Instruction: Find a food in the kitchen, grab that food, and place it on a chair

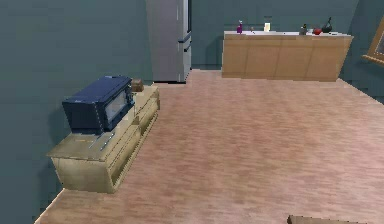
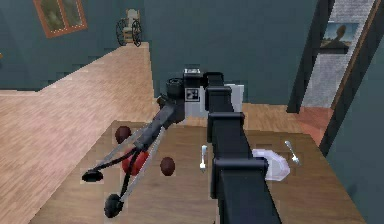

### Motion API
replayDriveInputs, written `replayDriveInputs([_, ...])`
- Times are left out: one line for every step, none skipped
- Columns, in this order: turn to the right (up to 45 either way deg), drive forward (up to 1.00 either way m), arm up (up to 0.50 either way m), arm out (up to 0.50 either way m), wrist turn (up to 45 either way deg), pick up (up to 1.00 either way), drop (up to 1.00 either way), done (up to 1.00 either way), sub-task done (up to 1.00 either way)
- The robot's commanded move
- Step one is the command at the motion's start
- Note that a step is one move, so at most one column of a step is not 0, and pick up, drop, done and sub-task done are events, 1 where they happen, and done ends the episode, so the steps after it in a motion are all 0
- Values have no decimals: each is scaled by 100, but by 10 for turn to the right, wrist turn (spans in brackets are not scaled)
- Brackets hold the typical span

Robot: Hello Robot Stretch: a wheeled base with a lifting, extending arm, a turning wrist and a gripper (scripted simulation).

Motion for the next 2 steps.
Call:
replayDriveInputs([0, 0, 0, 0, 450, 0, 0, 0, 0])
replayDriveInputs([0, 0, 0, 0, 450, 0, 0, 0, 0])
